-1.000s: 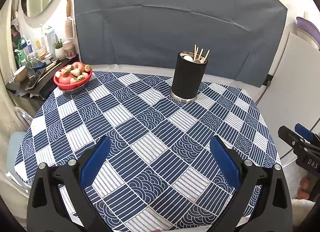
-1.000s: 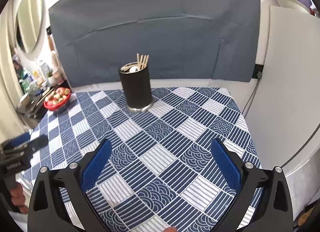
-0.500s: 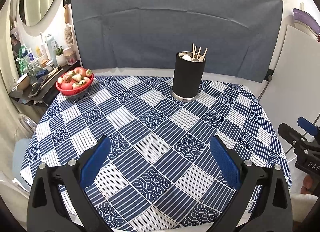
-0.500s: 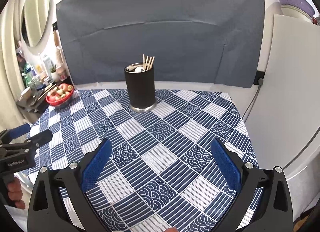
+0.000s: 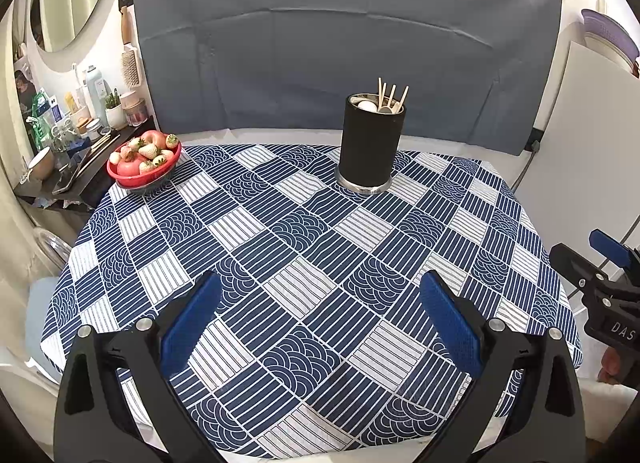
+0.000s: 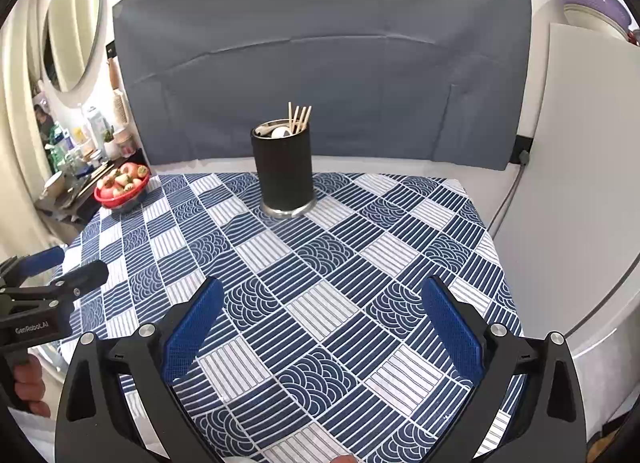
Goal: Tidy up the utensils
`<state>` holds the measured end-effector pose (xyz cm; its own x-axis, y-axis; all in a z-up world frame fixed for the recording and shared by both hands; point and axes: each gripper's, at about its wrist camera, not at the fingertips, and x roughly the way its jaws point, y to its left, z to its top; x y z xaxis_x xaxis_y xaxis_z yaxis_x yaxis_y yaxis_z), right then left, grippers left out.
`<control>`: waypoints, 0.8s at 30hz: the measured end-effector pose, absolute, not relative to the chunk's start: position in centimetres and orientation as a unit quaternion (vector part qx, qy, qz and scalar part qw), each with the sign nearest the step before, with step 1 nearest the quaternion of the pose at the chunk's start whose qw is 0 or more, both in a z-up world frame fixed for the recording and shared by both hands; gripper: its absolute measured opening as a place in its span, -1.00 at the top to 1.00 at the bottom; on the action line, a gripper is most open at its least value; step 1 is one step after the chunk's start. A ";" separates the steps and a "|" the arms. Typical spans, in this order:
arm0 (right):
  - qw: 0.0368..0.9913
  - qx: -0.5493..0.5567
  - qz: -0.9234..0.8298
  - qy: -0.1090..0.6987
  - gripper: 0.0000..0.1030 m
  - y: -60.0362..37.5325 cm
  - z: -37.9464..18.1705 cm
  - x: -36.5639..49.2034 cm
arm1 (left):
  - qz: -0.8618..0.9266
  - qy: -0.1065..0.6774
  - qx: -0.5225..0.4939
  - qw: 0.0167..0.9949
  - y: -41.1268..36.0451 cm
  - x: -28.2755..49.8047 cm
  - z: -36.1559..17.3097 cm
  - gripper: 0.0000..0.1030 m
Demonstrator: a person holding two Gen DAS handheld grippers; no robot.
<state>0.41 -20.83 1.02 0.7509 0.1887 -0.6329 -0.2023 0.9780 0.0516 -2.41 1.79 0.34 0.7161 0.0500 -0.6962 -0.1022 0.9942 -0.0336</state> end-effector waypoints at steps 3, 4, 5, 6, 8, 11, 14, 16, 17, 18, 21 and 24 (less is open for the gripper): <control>0.936 -0.011 0.105 0.335 -0.85 -20.8 1.1 0.3 | 0.041 0.375 -0.032 0.925 1.7 -2.4 0.3 -0.89; 0.936 -0.011 0.105 0.335 -0.85 -20.8 1.0 0.3 | 0.041 0.375 -0.031 0.925 1.7 -2.5 0.3 -0.89; 0.936 -0.010 0.106 0.336 -0.85 -20.8 1.0 0.4 | 0.042 0.376 -0.030 0.925 1.7 -2.4 0.3 -0.89; 0.936 -0.011 0.105 0.337 -0.85 -20.8 1.0 0.4 | 0.043 0.376 -0.030 0.925 1.7 -2.4 0.4 -0.89; 0.935 -0.010 0.104 0.338 -0.85 -20.8 1.0 0.4 | 0.043 0.376 -0.029 0.925 1.6 -2.4 0.4 -0.89; 0.935 -0.007 0.106 0.339 -0.85 -20.9 0.9 0.4 | 0.042 0.378 -0.028 0.924 1.5 -2.4 0.3 -0.89; 0.935 -0.013 0.103 0.339 -0.85 -20.8 0.8 0.3 | 0.041 0.380 -0.028 0.924 1.4 -2.3 0.3 -0.89; 0.935 -0.014 0.101 0.339 -0.85 -20.8 0.8 0.3 | 0.045 0.381 -0.026 0.923 1.4 -2.3 0.2 -0.89; 0.935 -0.013 0.102 0.338 -0.85 -20.9 0.8 0.3 | 0.046 0.381 -0.026 0.923 1.4 -2.3 0.2 -0.89; 0.935 -0.011 0.103 0.338 -0.85 -21.0 0.8 0.2 | 0.046 0.381 -0.026 0.923 1.4 -2.3 0.2 -0.89; 0.935 -0.008 0.103 0.340 -0.85 -21.2 0.8 0.3 | 0.050 0.382 -0.028 0.922 1.5 -2.3 0.1 -0.89; 0.934 -0.007 0.103 0.341 -0.85 -21.3 0.7 0.3 | 0.050 0.384 -0.030 0.921 1.5 -2.3 0.1 -0.89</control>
<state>0.32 -21.32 0.67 0.7459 0.1872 -0.6392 -0.1970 0.9788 0.0567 -2.27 1.51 0.06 0.6998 0.0693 -0.7110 -0.1155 0.9932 -0.0168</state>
